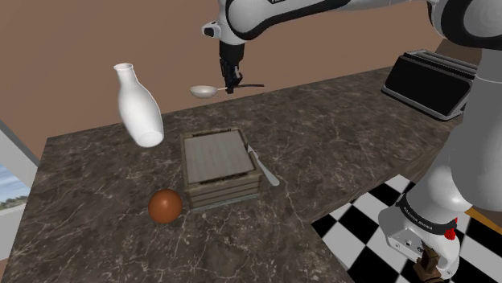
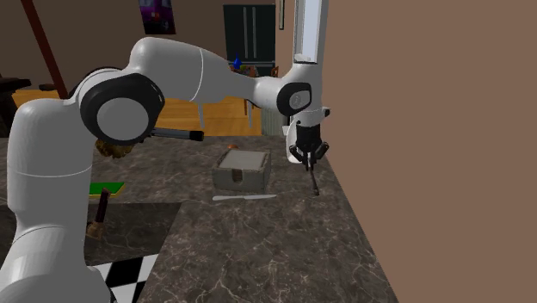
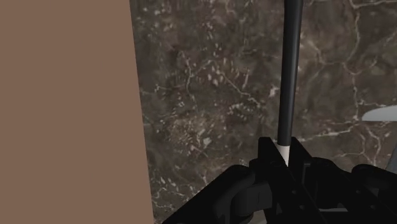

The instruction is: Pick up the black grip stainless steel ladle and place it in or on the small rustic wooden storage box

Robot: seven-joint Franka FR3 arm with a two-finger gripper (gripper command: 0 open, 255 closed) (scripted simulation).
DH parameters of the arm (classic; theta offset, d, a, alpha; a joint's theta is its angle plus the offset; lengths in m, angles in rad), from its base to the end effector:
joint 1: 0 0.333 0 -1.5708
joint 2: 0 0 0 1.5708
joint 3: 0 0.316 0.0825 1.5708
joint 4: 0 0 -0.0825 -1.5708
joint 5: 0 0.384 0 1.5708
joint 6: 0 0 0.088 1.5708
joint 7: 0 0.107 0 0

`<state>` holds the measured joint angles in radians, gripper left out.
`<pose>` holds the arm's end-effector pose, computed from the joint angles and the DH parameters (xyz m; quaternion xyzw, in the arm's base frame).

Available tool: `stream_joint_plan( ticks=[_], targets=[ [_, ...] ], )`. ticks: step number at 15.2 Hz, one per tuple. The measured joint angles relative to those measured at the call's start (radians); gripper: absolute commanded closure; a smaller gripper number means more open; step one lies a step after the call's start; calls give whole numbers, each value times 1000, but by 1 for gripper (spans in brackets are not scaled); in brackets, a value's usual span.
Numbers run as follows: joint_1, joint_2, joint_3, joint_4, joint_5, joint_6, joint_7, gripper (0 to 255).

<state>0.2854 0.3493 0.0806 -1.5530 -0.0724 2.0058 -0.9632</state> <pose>0.6334 0.2309 0.4581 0.7795 0.6239 0.0442 0.0345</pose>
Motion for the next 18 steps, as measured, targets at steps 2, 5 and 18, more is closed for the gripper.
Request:
stream_joint_plan(
  ticks=[2,5,18],
  targets=[
    [0,-3,0,25,1,-28,-1,255],
    [1,-8,1,59,2,-67,-4,255],
    [101,-153,58,-76,-14,-86,158,255]
  ],
)
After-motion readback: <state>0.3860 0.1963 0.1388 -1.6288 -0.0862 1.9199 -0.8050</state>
